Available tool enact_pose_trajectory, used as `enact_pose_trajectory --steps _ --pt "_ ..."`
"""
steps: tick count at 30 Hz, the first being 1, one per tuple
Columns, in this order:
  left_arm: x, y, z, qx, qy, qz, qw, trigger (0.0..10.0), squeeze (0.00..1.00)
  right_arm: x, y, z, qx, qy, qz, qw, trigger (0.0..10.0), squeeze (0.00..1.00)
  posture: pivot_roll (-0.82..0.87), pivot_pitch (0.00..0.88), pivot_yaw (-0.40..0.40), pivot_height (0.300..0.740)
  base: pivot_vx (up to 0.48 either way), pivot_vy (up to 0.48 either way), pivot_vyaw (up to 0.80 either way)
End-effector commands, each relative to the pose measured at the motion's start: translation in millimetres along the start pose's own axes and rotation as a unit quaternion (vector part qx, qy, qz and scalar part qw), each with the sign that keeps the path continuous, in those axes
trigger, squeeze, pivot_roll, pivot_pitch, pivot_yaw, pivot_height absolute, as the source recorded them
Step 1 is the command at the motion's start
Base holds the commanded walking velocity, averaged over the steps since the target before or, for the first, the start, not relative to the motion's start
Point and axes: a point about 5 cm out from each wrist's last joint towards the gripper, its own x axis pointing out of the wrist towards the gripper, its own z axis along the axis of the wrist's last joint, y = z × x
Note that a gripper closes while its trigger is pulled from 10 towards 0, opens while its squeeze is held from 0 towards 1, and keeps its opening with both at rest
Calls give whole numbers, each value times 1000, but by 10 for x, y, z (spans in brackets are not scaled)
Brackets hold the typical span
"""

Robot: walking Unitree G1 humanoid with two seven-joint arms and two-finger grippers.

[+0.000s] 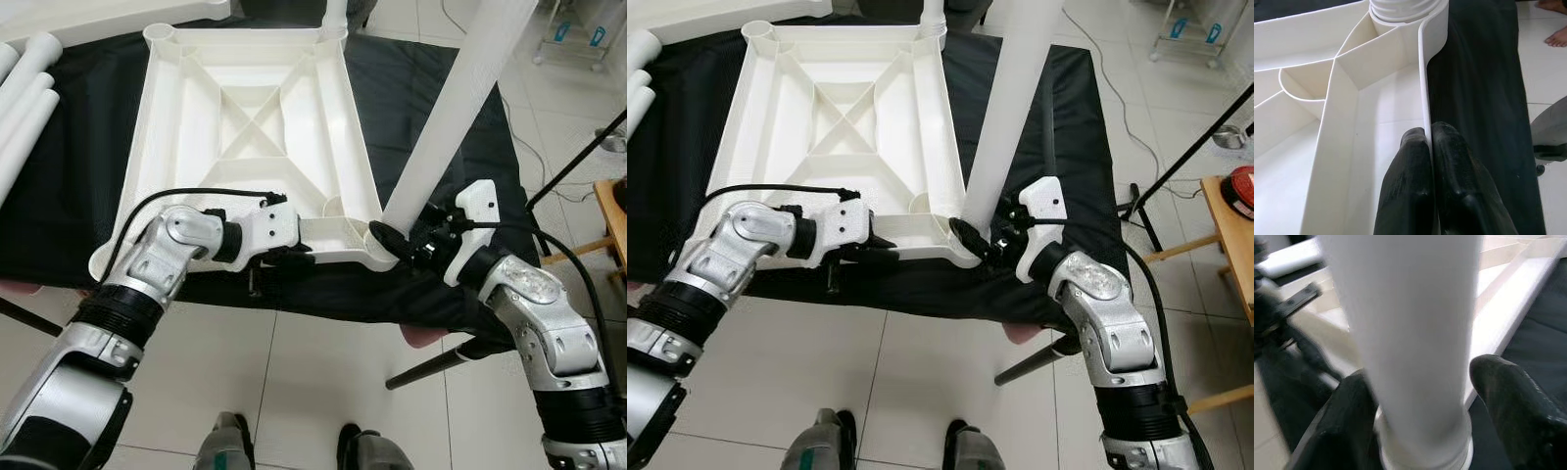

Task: Building children table

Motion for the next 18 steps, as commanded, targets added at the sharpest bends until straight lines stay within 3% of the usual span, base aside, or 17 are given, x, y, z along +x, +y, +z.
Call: enact_pose_trajectory --steps 1,7,18 --pt "-87 -127 -42 15 15 -58 998 0 0 40 115 12 1 4 62 998 10000 0 161 181 -44 740 0 0 0" --pt "-309 -170 -120 24 45 -82 995 0 0 291 326 70 -12 1 173 985 10000 0 193 171 -77 740 0 0 0" --pt "-442 -309 -171 28 59 -116 991 0 0 471 352 88 -43 16 249 967 10000 0 203 172 -96 740 0 0 0"
